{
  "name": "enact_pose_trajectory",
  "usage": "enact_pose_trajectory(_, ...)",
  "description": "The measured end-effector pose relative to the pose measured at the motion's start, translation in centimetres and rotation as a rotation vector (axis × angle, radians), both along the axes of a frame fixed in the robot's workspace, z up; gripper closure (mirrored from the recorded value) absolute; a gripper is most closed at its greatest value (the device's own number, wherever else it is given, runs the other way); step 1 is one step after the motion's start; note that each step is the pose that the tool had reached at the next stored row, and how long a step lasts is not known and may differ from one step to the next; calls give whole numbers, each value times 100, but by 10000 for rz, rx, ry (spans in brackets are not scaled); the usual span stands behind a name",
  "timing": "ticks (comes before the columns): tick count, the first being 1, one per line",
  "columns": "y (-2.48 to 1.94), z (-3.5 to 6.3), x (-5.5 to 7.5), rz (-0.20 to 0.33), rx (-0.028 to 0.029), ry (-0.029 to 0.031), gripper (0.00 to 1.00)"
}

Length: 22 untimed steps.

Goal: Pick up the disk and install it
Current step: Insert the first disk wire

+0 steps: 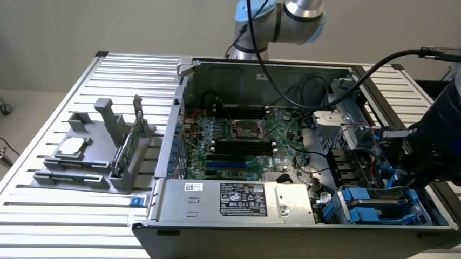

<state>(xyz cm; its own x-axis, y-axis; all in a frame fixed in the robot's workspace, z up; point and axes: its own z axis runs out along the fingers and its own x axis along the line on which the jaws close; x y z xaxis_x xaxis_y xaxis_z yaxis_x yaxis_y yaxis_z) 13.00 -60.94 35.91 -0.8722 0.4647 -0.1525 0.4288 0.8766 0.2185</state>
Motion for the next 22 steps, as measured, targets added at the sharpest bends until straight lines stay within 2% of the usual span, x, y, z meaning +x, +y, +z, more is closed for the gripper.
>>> enact_pose_trajectory(5,-2,-1,0,-535,8,33,75)
enact_pose_trajectory(7,-3,0,-1,-574,9,107,75)
enact_pose_trajectory(8,-4,-1,-1,-586,12,173,75)
enact_pose_trajectory(9,-4,-1,0,-590,15,270,75)
enact_pose_trajectory(12,-6,-1,32,-590,42,645,75)
enact_pose_trajectory(14,-7,-2,70,-588,69,825,75)
enact_pose_trajectory(16,-7,-1,121,-587,117,931,75)
enact_pose_trajectory(18,-7,-2,175,-583,204,1013,75)
enact_pose_trajectory(20,-7,-3,209,-577,343,1089,75)
enact_pose_trajectory(22,-7,-6,210,-585,469,1133,75)
